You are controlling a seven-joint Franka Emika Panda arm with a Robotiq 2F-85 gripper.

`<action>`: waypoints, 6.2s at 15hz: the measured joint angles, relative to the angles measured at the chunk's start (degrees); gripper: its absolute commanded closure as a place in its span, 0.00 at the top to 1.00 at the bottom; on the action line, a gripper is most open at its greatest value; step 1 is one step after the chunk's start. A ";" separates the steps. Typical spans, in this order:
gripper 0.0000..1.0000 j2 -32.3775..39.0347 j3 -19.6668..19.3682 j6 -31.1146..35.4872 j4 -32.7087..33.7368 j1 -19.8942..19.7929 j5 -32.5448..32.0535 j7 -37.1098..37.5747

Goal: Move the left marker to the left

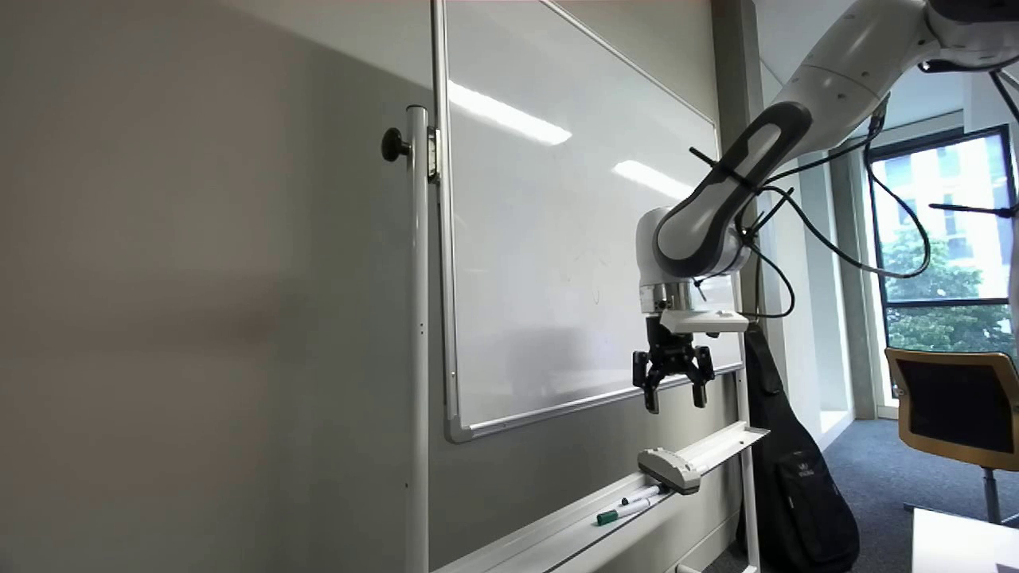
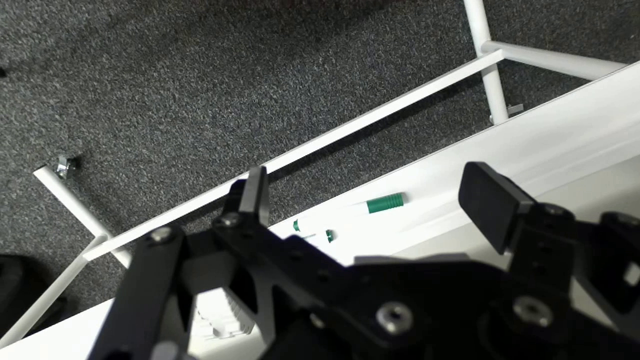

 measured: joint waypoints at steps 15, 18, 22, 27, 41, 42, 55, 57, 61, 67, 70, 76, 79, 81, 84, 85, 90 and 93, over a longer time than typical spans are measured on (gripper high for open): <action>1.00 25.79 -1.06 32.17 7.23 0.77 37.10 3.47; 1.00 29.04 0.41 41.29 8.85 0.94 41.36 4.68; 1.00 31.28 -0.45 42.80 9.53 2.22 41.36 5.80; 1.00 31.26 -0.46 42.77 9.56 2.21 41.30 5.80; 0.56 40.22 -2.63 41.57 14.11 2.21 41.15 5.82; 0.63 40.35 -2.75 41.48 14.42 2.21 41.21 5.83; 0.71 40.49 -2.97 29.64 20.66 -3.43 44.19 8.82; 0.91 40.63 -3.93 27.04 21.42 -3.47 45.58 8.97; 0.96 41.03 -5.74 23.68 21.97 -2.82 46.11 9.34; 1.00 41.06 -5.85 23.69 21.98 -2.46 46.11 9.31; 1.00 41.06 -5.85 23.69 21.98 -2.46 46.11 9.31; 1.00 41.06 -5.86 23.69 21.98 -2.46 46.11 9.31; 1.00 41.06 -5.86 23.69 21.98 -2.46 46.11 9.31; 1.00 41.06 -5.86 23.69 21.98 -2.46 46.11 9.31; 1.00 41.06 -5.86 23.69 21.98 -2.46 46.11 9.31; 1.00 41.06 -5.86 23.69 21.98 -2.46 46.11 9.31; 1.00 41.06 -5.86 23.69 21.98 -2.46 46.11 9.31; 1.00 41.10 -5.89 23.90 22.11 -2.45 47.18 9.40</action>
